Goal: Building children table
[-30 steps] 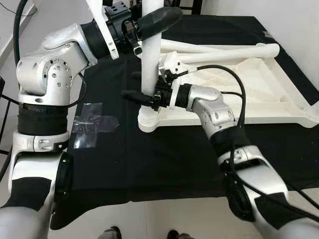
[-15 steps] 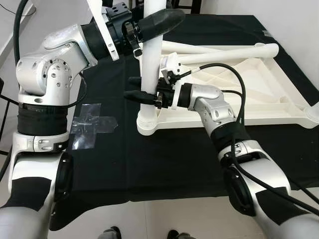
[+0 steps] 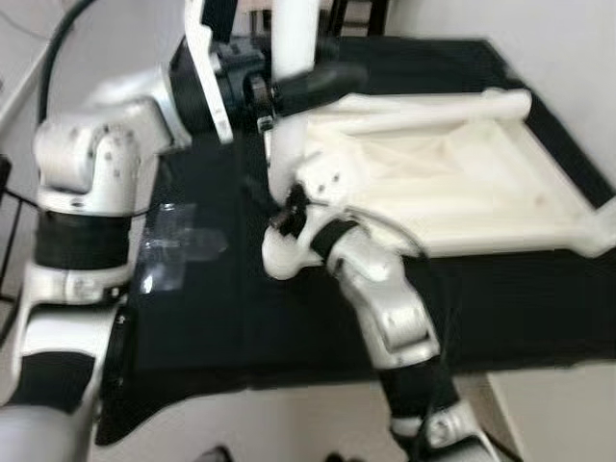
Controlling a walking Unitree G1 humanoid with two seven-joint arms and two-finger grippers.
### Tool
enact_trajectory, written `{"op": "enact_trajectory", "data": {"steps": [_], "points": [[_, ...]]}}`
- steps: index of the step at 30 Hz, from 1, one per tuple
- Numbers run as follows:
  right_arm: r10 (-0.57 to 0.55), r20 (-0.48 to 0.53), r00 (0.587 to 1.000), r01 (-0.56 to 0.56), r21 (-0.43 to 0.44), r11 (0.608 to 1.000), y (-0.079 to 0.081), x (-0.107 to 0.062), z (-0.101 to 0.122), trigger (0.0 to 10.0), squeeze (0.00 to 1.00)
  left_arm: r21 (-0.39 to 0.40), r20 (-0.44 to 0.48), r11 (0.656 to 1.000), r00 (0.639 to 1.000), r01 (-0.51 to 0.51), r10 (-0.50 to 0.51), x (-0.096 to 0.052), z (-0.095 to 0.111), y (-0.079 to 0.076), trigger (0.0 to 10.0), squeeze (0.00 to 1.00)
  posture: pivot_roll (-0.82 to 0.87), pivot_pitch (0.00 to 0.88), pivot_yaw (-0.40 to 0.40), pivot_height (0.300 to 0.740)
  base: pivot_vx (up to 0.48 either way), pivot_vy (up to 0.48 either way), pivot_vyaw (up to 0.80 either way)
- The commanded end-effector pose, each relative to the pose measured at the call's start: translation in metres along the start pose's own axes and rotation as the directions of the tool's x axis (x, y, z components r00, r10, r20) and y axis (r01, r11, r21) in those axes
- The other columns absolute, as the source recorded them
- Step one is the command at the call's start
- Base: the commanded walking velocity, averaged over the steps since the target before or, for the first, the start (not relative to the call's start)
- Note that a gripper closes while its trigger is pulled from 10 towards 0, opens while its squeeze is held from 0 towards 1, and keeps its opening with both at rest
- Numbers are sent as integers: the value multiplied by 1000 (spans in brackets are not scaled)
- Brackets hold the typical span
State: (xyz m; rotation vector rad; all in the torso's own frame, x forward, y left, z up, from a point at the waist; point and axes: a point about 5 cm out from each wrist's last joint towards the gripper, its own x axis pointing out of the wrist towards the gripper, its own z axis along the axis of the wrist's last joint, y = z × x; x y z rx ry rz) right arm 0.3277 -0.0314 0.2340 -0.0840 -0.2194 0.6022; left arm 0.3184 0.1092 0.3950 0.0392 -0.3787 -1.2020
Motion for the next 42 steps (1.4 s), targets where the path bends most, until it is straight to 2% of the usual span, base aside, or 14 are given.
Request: {"op": "enact_trajectory", "data": {"steps": [1, 9, 10, 13, 14, 24, 25, 26, 27, 33, 34, 39, 40, 42], "points": [[28, -247, 969, 10, 149, 989, 29, 1, -52, 0, 0, -1, -7, 1000, 1000, 15, -15, 3, -1, -3, 10000, 0, 168, 262, -78, 740, 0, 0, 0], [17, -193, 981, 8, 127, 992, 12, 20, -38, 0, 0, 2, 8, 1000, 1000, 31, -31, 8, -2, -4, 9451, 0, 148, 227, -86, 740, 0, 0, 0], [15, -180, 983, 6, 116, 993, 6, 25, -33, 4667, 0, 2, 11, 999, 999, 34, -34, 9, -3, -4, 0, 0, 148, 227, -86, 740, 0, 0, 0], [15, -174, 985, 3, 106, 994, 2, 27, -30, 4667, 0, 2, 11, 999, 999, 37, -37, 9, -3, -4, 0, 0, 148, 227, -86, 740, 0, 0, 0], [26, -165, 986, -10, 98, 995, -2, 28, -26, 10000, 0, 2, 12, 999, 999, 38, -38, 9, -2, -4, 0, 0, 154, 223, -85, 740, 0, 0, 0], [126, -70, 990, -124, 30, 992, -22, 31, 5, 10000, 0, 0, 11, 999, 999, 41, -41, 8, -1, -5, 0, 0, 162, 223, -84, 740, 0, 0, 0], [202, -47, 978, -203, -12, 979, -29, 32, 13, 10000, 431, -2, 9, 999, 999, 42, -42, 9, -1, -5, 0, 0, 162, 223, -84, 740, 0, 0, 0], [202, -47, 978, -203, -12, 979, -29, 32, 13, 10000, 431, -2, 9, 999, 999, 42, -42, 9, -1, -5, 0, 0, 162, 223, -84, 740, 0, 0, 0], [364, -36, 931, -366, -89, 926, -30, 30, 21, 10000, 1000, -3, 7, 999, 999, 43, -43, 9, -1, -5, 0, 0, 162, 227, -82, 740, 0, 0, 0], [741, -109, 663, -745, -191, 639, -37, 25, 35, 10000, 1000, -6, 7, 999, 999, 51, -51, 11, -2, -7, 0, 0, 176, 242, -84, 740, 0, 0, 0], [753, -132, 644, -762, -199, 617, -37, 27, 35, 10000, 0, -6, 6, 999, 999, 53, -53, 12, -2, -7, 0, 0, 181, 247, -85, 740, 0, 0, 0], [766, -115, 632, -770, -206, 604, -34, 36, 41, 10000, 0, -6, 4, 998, 998, 56, -56, 12, -1, -8, 0, 0, 185, 252, -84, 740, 0, 0, 0], [763, -122, 635, -769, -201, 607, -32, 38, 39, 4000, 0, -7, 2, 998, 998, 57, -57, 11, -1, -9, 0, 0, 190, 257, -83, 740, 0, 0, 0], [761, -126, 636, -768, -198, 609, -30, 40, 38, 4000, 0, -8, 1, 998, 998, 57, -57, 11, -2, -9, 0, 0, 190, 257, -83, 740, 0, 0, 0]]}}
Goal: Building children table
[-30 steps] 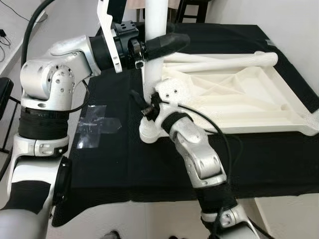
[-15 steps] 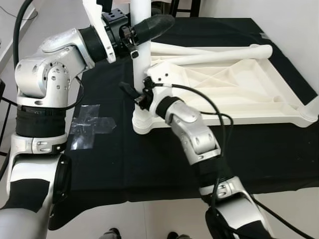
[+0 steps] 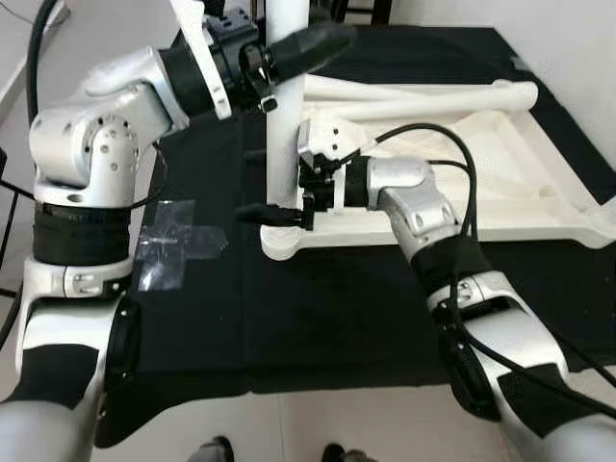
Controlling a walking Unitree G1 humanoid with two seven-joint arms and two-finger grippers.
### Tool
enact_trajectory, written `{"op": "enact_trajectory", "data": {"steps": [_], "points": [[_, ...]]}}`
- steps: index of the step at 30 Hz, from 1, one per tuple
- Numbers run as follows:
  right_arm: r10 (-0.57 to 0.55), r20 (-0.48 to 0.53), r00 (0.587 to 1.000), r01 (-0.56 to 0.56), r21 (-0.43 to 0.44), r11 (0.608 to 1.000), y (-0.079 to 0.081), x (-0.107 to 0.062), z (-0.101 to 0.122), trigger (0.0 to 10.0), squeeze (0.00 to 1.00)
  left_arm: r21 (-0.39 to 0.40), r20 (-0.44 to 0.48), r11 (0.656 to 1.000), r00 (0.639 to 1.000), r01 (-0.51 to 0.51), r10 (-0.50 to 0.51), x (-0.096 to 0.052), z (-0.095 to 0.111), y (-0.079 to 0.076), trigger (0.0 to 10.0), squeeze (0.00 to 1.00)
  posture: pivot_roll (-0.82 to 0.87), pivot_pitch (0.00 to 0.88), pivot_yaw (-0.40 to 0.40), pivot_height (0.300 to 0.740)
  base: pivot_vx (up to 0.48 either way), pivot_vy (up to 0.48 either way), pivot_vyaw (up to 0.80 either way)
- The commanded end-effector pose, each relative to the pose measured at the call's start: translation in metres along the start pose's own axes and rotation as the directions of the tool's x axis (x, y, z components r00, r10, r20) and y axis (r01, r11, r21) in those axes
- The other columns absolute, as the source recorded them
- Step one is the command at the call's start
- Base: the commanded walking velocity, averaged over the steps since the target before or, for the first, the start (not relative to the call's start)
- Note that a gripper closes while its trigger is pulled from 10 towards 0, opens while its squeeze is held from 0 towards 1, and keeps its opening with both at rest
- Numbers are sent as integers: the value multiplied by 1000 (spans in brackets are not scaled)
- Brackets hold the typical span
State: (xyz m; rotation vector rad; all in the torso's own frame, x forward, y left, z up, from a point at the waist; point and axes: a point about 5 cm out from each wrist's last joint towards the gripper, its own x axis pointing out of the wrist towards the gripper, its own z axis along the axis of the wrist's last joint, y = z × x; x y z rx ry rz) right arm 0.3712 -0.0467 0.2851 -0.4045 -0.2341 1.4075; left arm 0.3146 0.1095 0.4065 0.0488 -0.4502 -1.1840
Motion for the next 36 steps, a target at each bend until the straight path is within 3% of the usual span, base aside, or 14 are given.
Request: {"op": "enact_trajectory", "data": {"steps": [1, 9, 18, 19, 24, 25, 26, 27, 28, 30, 31, 32, 34, 36], "points": [[89, -21, 996, -89, -8, 996, 8, 16, -2, 0, 0, -61, -47, 996, 997, 66, -69, 8, -14, -9, 0, 0, 196, 262, -85, 740, 0, 0, 0], [155, 2, 988, -155, 12, 988, 12, 15, -8, 0, 0, -65, -51, 995, 996, 72, -76, 7, -14, -9, 0, 0, 192, 265, -81, 740, 0, 0, 0], [134, 15, 991, -134, 45, 990, 9, 8, -14, 0, 0, -44, -53, 996, 995, 77, -80, 9, -17, -10, 0, 0, 178, 257, -76, 740, 0, 0, 0], [91, 19, 996, -92, 89, 992, 8, 6, -19, 0, 0, -41, -52, 998, 997, 57, -59, 10, -16, -8, 10000, 1000, 172, 256, -77, 740, 0, 0, 0], [-7, 0, 1000, 7, 168, 986, 7, 2, -30, 0, 0, -42, -48, 999, 998, 28, -30, 10, -14, -4, 10000, 1000, 161, 258, -84, 740, 0, 0, 0], [-53, -23, 998, 57, 183, 981, 7, 1, -35, 0, 0, -33, -44, 999, 999, 23, -24, 9, -12, -3, 10000, 243, 159, 258, -86, 740, 0, 0, 0], [-179, -122, 976, 202, 220, 954, 6, -4, -48, 0, 0, -25, -38, 1000, 999, -2, 1, 6, -9, 0, 10000, 0, 168, 261, -118, 740, 0, 0, 0], [-179, -122, 976, 202, 220, 954, 6, -4, -48, 0, 0, -25, -38, 1000, 999, -2, 1, 6, -9, 0, 10000, 0, 168, 261, -118, 740, 0, 0, 0], [-468, -245, 849, 520, 226, 824, 10, -9, -67, 0, 0, -17, -33, 998, 998, -53, 53, 1, -4, 5, 10000, 0, 187, 269, -126, 740, 0, 0, 0], [-723, -390, 570, 820, 215, 531, 63, -14, -95, 0, 0, -11, -33, 994, 993, -110, 110, -11, 2, 10, 10000, 0, 190, 288, -104, 740, 0, 0, 0], [-739, -424, 523, 852, 251, 459, 87, -9, -101, 0, 0, -13, -40, 993, 992, -119, 118, -15, 1, 11, 10000, 0, 189, 288, -94, 740, 0, 0, 0], [-739, -424, 523, 852, 251, 459, 87, -9, -101, 0, 0, -13, -40, 993, 992, -119, 118, -15, 1, 11, 10000, 0, 189, 288, -94, 740, 0, 0, 0], [-680, -428, 595, 804, 330, 495, 108, 12, -105, 0, 0, -6, -62, 994, 992, -111, 110, -16, -3, 9, 10000, 0, 190, 276, -95, 740, 0, 0, 0], [-664, -429, 612, 791, 346, 505, 112, 16, -105, 0, 0, -4, -68, 994, 992, -109, 108, -16, -4, 8, 10000, 0, 190, 276, -95, 740, 0, 0, 0]]}}
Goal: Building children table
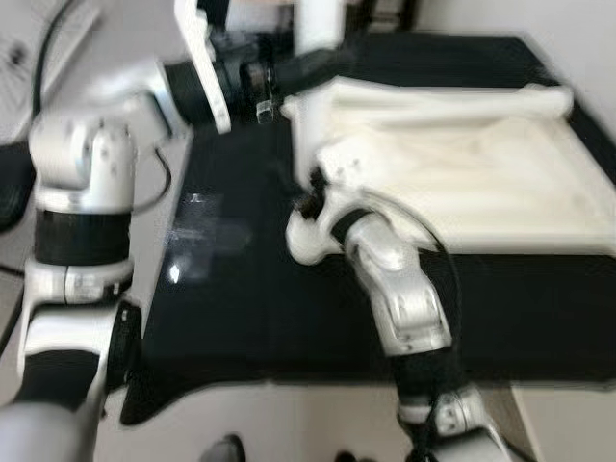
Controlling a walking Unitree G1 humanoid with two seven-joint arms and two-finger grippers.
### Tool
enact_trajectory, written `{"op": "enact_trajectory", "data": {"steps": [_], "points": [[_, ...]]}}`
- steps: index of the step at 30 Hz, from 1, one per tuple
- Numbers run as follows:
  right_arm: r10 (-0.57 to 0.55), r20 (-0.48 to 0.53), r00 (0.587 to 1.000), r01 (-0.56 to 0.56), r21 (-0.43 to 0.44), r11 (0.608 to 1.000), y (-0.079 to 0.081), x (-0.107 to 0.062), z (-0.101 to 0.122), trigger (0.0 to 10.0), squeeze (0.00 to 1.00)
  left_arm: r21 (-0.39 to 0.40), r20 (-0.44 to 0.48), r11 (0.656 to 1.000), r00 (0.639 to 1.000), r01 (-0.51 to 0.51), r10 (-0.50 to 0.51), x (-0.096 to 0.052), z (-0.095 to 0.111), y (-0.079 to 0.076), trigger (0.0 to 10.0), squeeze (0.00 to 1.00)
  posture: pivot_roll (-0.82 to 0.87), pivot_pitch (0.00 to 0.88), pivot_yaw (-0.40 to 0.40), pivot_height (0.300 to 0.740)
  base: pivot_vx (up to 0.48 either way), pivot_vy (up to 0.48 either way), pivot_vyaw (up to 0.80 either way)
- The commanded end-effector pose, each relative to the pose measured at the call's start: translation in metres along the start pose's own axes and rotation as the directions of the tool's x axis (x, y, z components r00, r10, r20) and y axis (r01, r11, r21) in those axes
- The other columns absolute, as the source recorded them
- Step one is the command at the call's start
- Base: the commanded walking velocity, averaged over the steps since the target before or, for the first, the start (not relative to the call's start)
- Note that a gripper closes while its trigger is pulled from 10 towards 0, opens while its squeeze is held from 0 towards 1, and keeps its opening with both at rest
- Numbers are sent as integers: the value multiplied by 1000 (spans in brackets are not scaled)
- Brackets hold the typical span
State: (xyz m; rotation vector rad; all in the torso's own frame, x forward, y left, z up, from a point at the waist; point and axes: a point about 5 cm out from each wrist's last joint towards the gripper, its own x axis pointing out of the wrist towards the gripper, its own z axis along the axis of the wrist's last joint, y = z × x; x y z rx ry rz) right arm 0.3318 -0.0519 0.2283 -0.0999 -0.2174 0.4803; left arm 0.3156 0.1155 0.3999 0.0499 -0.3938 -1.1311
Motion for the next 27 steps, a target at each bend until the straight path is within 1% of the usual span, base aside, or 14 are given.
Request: {"op": "enact_trajectory", "data": {"steps": [1, 2, 3, 6, 7, 8, 12, 13, 15, 20, 21, 25, 26, 27], "points": [[46, -308, 950, 11, 180, 984, 33, -8, -72, 0, 0, 25, -9, 998, 998, -62, 62, -10, 5, 7, 10000, 0, 189, 251, -97, 740, 0, 0, 0], [30, -277, 960, 17, 166, 986, 25, 6, -65, 0, 0, 39, 4, 997, 998, -69, 69, -13, 10, 7, 10000, 0, 191, 243, -103, 740, 0, 0, 0], [30, -277, 960, 17, 166, 986, 25, 6, -65, 0, 0, 39, 4, 997, 998, -69, 69, -13, 10, 7, 10000, 0, 191, 243, -103, 740, 0, 0, 0], [6, -245, 969, 32, 150, 988, 13, 22, -54, 0, 0, 61, 21, 995, 997, -81, 80, -18, 17, 6, 10000, 0, 194, 236, -107, 740, 0, 0, 0], [4, -248, 969, 32, 140, 990, 7, 27, -51, 9647, 0, 69, 24, 995, 997, -72, 71, -25, 20, 1, 10000, 0, 194, 229, -106, 740, 0, 0, 0], [-5, -248, 969, 41, 140, 989, 1, 31, -49, 10000, 0, 77, 23, 996, 999, -51, 49, -31, 22, -4, 10000, 0, 191, 221, -103, 740, 0, 0, 0], [-86, -271, 959, 125, 131, 983, -8, 26, -40, 10000, 0, 75, 31, 997, 1000, -2, 0, -50, 30, -21, 10000, 0, 199, 214, -106, 740, 0, 0, 0], [-124, -273, 954, 164, 132, 978, -12, 21, -37, 10000, 957, 67, 27, 997, 999, 34, -36, -62, 33, -32, 10000, 0, 203, 212, -106, 740, 0, 0, 0], [-131, -273, 953, 172, 131, 976, -14, 20, -36, 10000, 1000, 62, 23, 997, 998, 50, -51, -67, 34, -37, 10000, 0, 205, 210, -108, 740, 0, 0, 0], [-134, -255, 957, 177, 154, 972, -22, 25, -36, 10000, 1000, 80, 12, 996, 999, 45, -46, -83, 39, -48, 10000, 0, 215, 208, -110, 740, 0, 0, 0], [-113, -235, 965, 158, 181, 971, -24, 27, -33, 10000, 1000, 105, 1, 994, 1000, -3, 3, -87, 39, -48, 10000, 0, 218, 206, -109, 740, 0, 0, 0], [-94, -192, 977, 132, 195, 972, -27, 30, -28, 10000, 1000, 114, 2, 992, 998, -56, 56, -91, 38, -48, 10000, 0, 221, 207, -109, 740, 0, 0, 0], [-44, -134, 990, 72, 212, 975, -32, 32, -20, 10000, 0, 91, 5, 988, 992, -125, 125, -98, 30, -50, 10000, 0, 223, 212, -108, 740, 0, 0, 0], [-3, -97, 995, 25, 228, 973, -33, 33, -14, 10000, 0, 75, -3, 985, 987, -158, 158, -102, 23, -51, 10000, 0, 225, 214, -108, 740, 0, 0, 0]]}}
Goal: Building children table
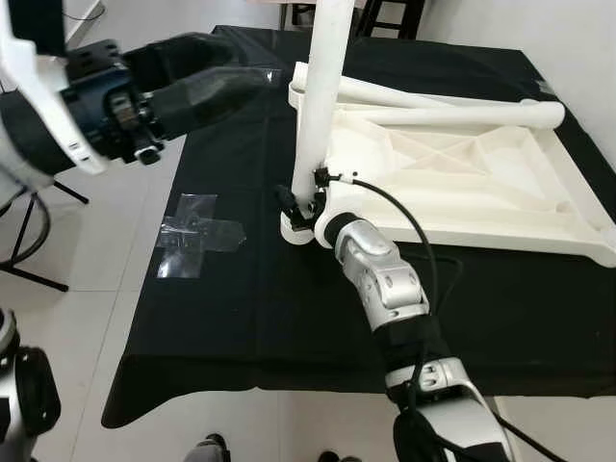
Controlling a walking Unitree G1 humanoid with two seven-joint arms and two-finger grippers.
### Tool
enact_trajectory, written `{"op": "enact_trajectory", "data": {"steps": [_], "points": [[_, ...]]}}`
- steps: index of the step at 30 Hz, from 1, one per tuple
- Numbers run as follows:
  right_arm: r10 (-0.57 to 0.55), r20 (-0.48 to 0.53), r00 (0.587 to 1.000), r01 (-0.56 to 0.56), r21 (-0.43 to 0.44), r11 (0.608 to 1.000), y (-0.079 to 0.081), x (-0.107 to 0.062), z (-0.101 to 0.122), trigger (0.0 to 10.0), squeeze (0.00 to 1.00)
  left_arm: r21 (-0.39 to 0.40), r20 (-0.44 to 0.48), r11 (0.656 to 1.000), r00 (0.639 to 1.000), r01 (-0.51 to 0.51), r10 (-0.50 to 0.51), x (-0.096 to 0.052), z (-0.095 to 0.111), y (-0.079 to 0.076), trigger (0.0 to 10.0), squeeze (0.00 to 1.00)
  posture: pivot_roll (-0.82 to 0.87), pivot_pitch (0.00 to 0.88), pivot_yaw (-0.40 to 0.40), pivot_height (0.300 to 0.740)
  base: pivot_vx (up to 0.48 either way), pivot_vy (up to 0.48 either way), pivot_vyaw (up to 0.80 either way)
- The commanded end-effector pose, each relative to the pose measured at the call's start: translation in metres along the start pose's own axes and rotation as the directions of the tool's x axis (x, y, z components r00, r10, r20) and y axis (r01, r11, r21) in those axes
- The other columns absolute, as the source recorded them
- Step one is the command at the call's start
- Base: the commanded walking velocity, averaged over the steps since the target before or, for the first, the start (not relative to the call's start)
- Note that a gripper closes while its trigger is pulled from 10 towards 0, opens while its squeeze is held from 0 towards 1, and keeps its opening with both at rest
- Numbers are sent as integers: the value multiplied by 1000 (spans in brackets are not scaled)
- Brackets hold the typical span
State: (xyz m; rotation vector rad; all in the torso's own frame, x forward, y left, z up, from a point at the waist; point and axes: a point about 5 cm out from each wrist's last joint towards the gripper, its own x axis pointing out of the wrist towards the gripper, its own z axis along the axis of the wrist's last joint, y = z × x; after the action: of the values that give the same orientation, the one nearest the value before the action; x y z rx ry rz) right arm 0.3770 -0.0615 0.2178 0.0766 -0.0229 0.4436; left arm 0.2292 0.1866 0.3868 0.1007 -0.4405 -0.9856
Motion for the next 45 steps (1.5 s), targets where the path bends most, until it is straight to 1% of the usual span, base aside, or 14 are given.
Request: {"op": "enact_trajectory", "data": {"steps": [1, 7, 10, 14, 18, 19, 20, 21, 27, 33, 37, 39, 43, 45], "points": [[72, 68, 995, -74, 22, 997, -5, 0, 12, 10000, 0, -24, -19, 998, 999, -50, 49, -7, -9, -5, 10000, 0, 225, 214, -108, 740, 0, 0, 0], [376, 149, 915, -369, -71, 927, -4, 1, 43, 10000, 0, -139, -140, 956, 961, -259, 240, -29, -73, -20, 10000, 0, 228, 221, -112, 740, 0, 0, 0], [607, 101, 788, -586, -178, 790, 0, -1, 49, 10000, 0, -215, -212, 881, 900, -422, 380, -42, -115, -35, 10000, 0, 238, 227, -124, 740, 0, 0, 0], [708, 9, 706, -688, -230, 688, 1, -1, 46, 10000, 0, -190, -299, 806, 815, -560, 496, -56, -144, -42, 10000, 0, 253, 231, -134, 740, 0, 0, 0], [723, -42, 690, -711, -228, 665, 2, 3, 41, 10000, 0, -208, -324, 768, 784, -605, 530, -62, -158, -50, 10000, 0, 256, 237, -135, 740, 0, 0, 0], [710, -67, 701, -702, -234, 672, 3, 5, 37, 6431, 0, -197, -335, 764, 775, -614, 536, -63, -162, -53, 10000, 0, 257, 238, -131, 740, 0, 0, 0], [700, -83, 709, -696, -240, 677, 3, 7, 33, 6431, 0, -187, -342, 764, 770, -618, 539, -63, -165, -56, 10000, 0, 257, 238, -131, 740, 0, 0, 0], [696, -121, 708, -703, -220, 677, 6, 8, 23, 0, 0, -153, -360, 783, 772, -603, 524, -62, -169, -64, 10000, 0, 254, 243, -128, 740, 0, 0, 0], [707, -139, 693, -718, -212, 663, 6, 9, 17, 0, 0, -136, -342, 787, 774, -601, 532, -60, -171, -71, 10000, 0, 256, 243, -128, 740, 0, 0, 0], [623, -175, 762, -646, -166, 745, -10, 1, -16, 0, 0, -53, -303, 803, 775, -594, 554, -58, -169, -81, 10000, 0, 246, 243, -122, 740, 0, 0, 0], [523, -49, 851, -525, -41, 850, -15, -22, -48, 0, 0, -17, -294, 796, 764, -605, 574, -59, -175, -84, 10000, 0, 226, 239, -96, 740, 0, 0, 0], [257, -72, 964, -260, -42, 965, -17, -34, -66, 0, 0, -1, -301, 790, 754, -613, 585, -60, -179, -83, 10000, 0, 218, 240, -89, 740, 0, 0, 0], [-32, -105, 994, 20, -111, 994, -24, -44, -77, 0, 0, 18, -300, 787, 747, -617, 593, -61, -181, -83, 10000, 0, 218, 240, -89, 740, 0, 0, 0], [-6, -165, 986, -18, -147, 989, 15, -78, -97, 0, 0, 26, -297, 779, 740, -626, 604, -61, -186, -82, 10000, 0, 207, 250, -76, 740, 0, 0, 0]]}}
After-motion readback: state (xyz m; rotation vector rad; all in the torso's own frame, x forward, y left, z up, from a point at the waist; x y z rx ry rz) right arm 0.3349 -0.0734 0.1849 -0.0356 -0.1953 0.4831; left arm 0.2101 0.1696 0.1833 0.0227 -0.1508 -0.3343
